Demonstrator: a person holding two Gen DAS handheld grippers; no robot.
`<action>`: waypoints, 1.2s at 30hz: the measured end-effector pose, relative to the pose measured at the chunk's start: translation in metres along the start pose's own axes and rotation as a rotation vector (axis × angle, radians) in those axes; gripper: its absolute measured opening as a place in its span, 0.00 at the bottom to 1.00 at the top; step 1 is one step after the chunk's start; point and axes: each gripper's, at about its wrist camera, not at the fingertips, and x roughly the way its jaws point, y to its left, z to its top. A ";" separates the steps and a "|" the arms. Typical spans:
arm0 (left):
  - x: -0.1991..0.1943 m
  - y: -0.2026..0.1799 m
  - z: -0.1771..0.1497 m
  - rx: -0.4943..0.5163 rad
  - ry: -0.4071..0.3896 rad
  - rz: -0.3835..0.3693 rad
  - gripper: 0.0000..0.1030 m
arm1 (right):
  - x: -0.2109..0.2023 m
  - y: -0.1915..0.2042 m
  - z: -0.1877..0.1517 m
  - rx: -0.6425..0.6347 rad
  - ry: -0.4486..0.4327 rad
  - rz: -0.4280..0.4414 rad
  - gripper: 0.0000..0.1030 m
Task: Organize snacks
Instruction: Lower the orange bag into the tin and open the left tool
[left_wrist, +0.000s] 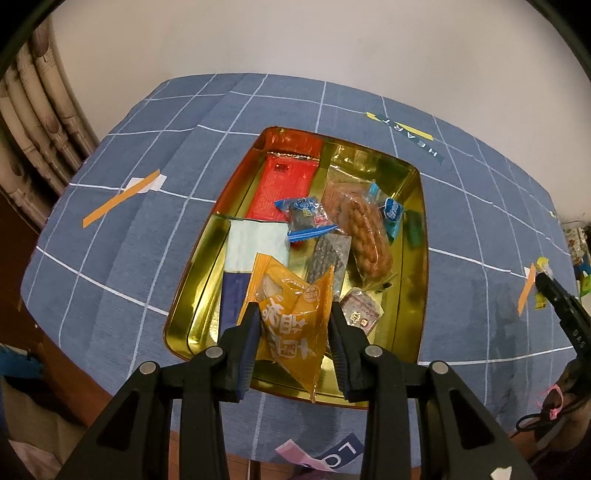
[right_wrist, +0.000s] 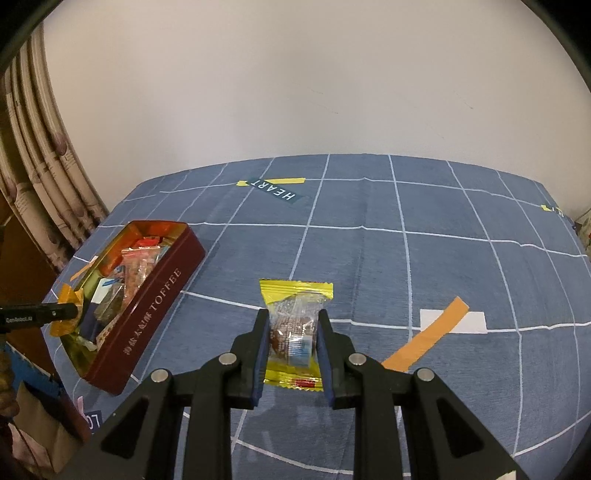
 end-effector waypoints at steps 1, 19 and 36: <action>0.000 0.000 0.000 0.001 -0.001 0.002 0.31 | -0.001 0.001 0.000 0.000 0.000 0.000 0.23; -0.002 -0.007 -0.003 0.025 -0.013 0.045 0.39 | -0.009 0.010 0.003 -0.019 -0.006 0.008 0.23; -0.038 -0.004 -0.006 0.018 -0.094 0.129 0.65 | -0.022 0.026 0.009 -0.040 -0.028 0.030 0.23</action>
